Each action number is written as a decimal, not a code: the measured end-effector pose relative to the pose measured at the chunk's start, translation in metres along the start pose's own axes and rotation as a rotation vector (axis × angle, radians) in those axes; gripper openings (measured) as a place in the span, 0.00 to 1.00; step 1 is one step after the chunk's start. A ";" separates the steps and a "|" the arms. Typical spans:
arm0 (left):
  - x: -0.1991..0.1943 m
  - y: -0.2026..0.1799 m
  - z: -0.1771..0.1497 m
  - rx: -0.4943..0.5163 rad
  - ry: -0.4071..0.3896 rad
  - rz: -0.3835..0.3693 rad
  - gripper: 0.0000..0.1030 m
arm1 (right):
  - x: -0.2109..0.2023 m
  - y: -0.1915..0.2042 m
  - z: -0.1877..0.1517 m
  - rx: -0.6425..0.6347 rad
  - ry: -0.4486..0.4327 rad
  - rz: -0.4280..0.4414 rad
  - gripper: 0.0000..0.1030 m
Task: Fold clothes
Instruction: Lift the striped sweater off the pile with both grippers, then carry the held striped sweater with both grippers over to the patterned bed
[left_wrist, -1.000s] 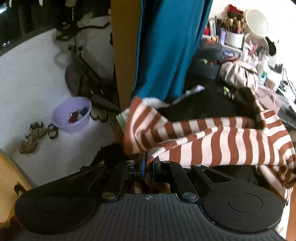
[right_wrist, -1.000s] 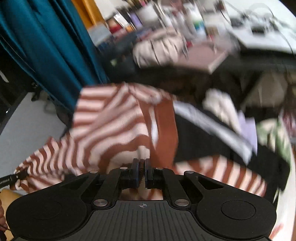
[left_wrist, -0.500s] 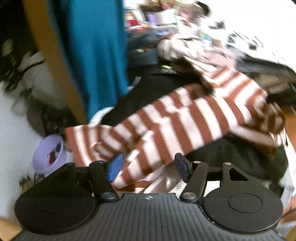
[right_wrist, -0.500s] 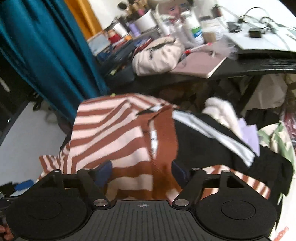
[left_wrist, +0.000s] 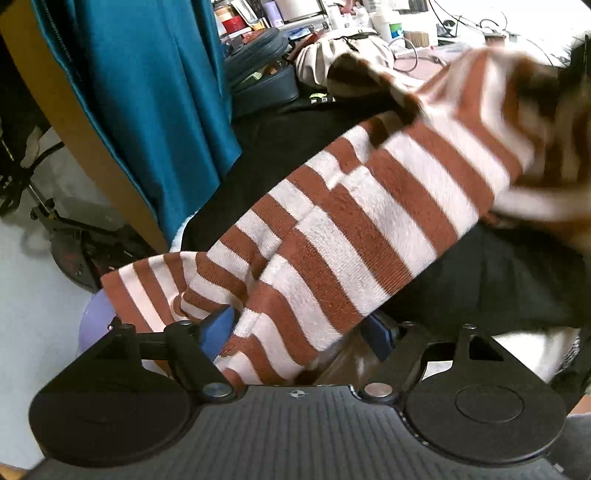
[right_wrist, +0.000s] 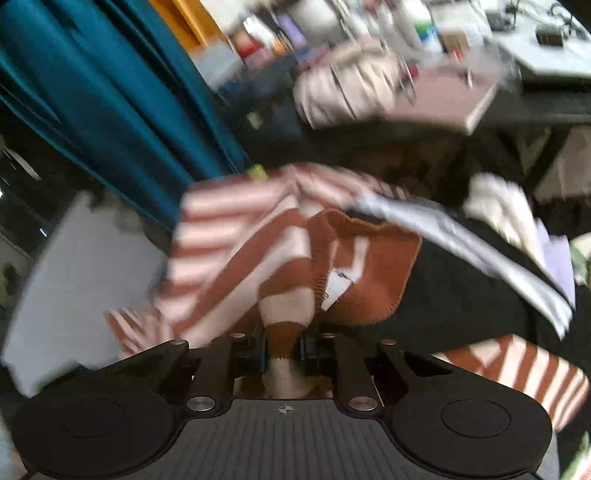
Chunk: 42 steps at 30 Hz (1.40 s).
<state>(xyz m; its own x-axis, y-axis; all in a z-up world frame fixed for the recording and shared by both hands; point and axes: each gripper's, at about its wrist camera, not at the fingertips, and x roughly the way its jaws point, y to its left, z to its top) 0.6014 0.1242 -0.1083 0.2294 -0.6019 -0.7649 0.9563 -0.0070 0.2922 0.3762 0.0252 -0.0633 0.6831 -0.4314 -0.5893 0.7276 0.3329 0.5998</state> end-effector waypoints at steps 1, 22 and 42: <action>0.003 0.000 0.001 0.007 0.001 -0.003 0.75 | -0.013 0.007 0.007 -0.010 -0.044 0.043 0.13; -0.091 -0.012 0.073 -0.183 -0.437 -0.257 0.12 | -0.250 0.062 0.048 -0.115 -0.564 0.077 0.13; -0.234 -0.285 0.175 -0.199 -0.670 -0.346 0.12 | -0.495 -0.175 -0.016 0.043 -0.619 -0.249 0.13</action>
<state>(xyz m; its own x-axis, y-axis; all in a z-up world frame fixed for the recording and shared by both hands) 0.2434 0.1275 0.0882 -0.1857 -0.9460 -0.2657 0.9826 -0.1769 -0.0568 -0.0880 0.1944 0.1147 0.3238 -0.8968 -0.3017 0.8470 0.1326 0.5148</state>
